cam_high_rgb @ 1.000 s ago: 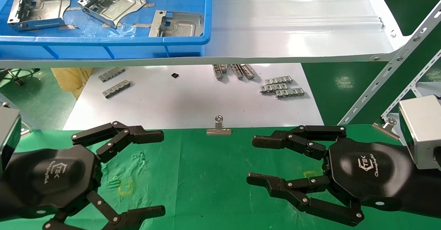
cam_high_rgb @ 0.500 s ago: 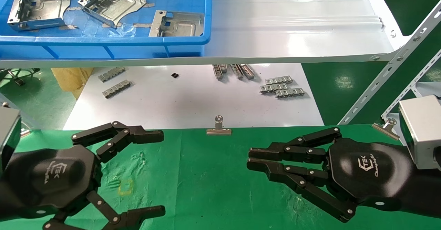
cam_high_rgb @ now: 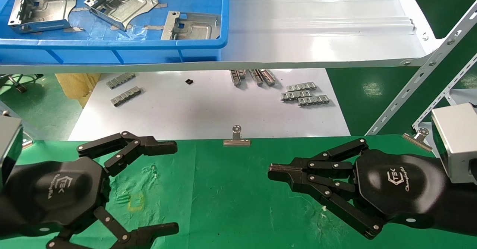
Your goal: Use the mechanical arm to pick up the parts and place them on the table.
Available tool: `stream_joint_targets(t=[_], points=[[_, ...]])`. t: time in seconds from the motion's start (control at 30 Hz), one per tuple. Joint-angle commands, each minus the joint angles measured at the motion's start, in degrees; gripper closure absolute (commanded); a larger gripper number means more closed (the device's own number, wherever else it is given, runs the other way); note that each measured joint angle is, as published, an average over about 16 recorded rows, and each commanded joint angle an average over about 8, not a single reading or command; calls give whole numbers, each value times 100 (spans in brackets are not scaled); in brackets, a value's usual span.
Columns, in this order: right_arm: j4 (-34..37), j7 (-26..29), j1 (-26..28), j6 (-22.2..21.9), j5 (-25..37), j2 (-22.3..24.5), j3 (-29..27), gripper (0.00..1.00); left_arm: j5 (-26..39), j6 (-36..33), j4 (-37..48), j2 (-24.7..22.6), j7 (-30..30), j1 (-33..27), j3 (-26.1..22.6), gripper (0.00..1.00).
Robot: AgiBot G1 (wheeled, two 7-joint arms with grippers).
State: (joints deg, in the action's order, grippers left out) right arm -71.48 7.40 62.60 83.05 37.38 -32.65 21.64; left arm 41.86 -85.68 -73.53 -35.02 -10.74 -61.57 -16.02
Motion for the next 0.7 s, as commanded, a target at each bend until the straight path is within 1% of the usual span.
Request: stream_joint_targets(t=[0.03,0.37,0.4,0.43,0.53,0.63,0.67,0.7], points=[[0,0,0,0,0,0,0,100,0,0,0,0,0,0,0,0],[0,0,0,0,0,0,0,100,8,18,21,-19,-8,-41,-1,0],[0,0,0,0,0,0,0,97,14,33,44,-37,-10,-73,-1,0],[0,0,0,0,0,0,0,87,24,55,81,-60,-13,-116,-1,0],[0,0,0,0,0,0,0,50,105,149,300,-170,-20,-370,-12,0],[0,0,0,0,0,0,0,12,275,243,691,-347,19,-855,-40,0],[0,0,0,0,0,0,0,3,368,282,861,-421,51,-1073,-60,0],[0,0,0,0,0,0,0,0,474,317,1046,-504,86,-1309,-87,0]])
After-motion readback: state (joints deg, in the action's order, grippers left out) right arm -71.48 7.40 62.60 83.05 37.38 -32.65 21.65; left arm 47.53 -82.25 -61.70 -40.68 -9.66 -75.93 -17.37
